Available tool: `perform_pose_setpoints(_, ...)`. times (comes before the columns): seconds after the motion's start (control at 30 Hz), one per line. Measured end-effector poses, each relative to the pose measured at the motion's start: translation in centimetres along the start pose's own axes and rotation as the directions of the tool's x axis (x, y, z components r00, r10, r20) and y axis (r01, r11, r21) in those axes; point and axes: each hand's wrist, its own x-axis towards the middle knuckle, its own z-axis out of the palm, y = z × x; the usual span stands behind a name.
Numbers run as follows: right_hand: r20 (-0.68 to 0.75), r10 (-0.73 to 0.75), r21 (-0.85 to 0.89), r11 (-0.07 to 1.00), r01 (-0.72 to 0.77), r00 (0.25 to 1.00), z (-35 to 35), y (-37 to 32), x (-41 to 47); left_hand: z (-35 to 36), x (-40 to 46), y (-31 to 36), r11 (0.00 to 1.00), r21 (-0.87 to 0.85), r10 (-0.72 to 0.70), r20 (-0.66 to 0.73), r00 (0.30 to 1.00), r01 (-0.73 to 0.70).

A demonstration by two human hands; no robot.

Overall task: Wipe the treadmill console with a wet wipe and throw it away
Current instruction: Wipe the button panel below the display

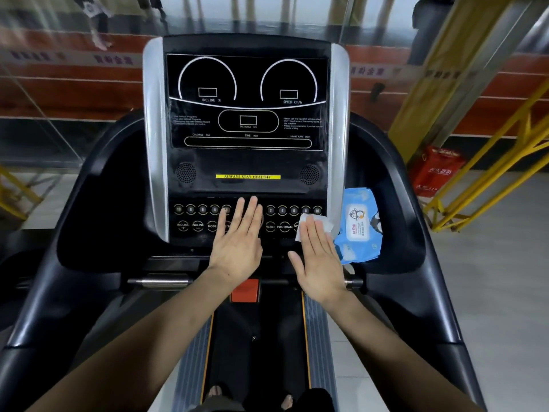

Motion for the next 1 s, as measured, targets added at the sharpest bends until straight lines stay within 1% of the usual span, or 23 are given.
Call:
perform_pose_setpoints(0.2,-0.011,0.038,0.053,0.998,-0.038,0.999,0.4,-2.3,1.5,0.0,-1.0,-3.2,1.000,-0.025,-0.005,-0.033,0.999,0.004)
perform_pose_setpoints(0.3,0.017,0.014,0.021,1.000,-0.014,1.000,0.6,-3.8,2.3,0.3,-1.7,-5.6,0.999,-0.017,-0.032,-0.047,0.998,0.031)
perform_pose_setpoints(0.43,0.034,-0.018,-0.004,1.000,0.018,0.999,0.9,-6.8,3.6,0.6,-2.8,-8.8,0.997,-0.025,-0.068,-0.033,0.997,0.067)
perform_pose_setpoints(0.5,0.034,-0.049,-0.021,0.999,0.050,0.998,1.3,-8.5,4.0,0.7,-3.3,-10.4,0.997,-0.015,-0.078,-0.041,0.996,0.077)
perform_pose_setpoints(0.63,0.078,-0.128,-0.070,0.989,0.133,0.989,2.1,-11.9,5.3,0.6,-4.5,-13.6,0.995,-0.014,-0.102,-0.058,0.993,0.102)
perform_pose_setpoints(0.73,0.108,-0.171,-0.070,0.981,0.179,0.979,2.8,-14.6,6.3,0.2,-5.1,-15.6,0.992,-0.029,-0.125,-0.067,0.990,0.123)
perform_pose_setpoints(0.87,0.119,-0.225,-0.090,0.967,0.236,0.967,3.6,-17.6,7.6,0.0,-6.0,-17.9,0.992,-0.039,-0.120,-0.098,0.988,0.117)
perform_pose_setpoints(1.0,0.145,-0.287,-0.094,0.949,0.302,0.947,4.3,-20.8,9.1,-0.1,-7.0,-19.7,0.993,-0.004,-0.114,-0.085,0.990,0.114)
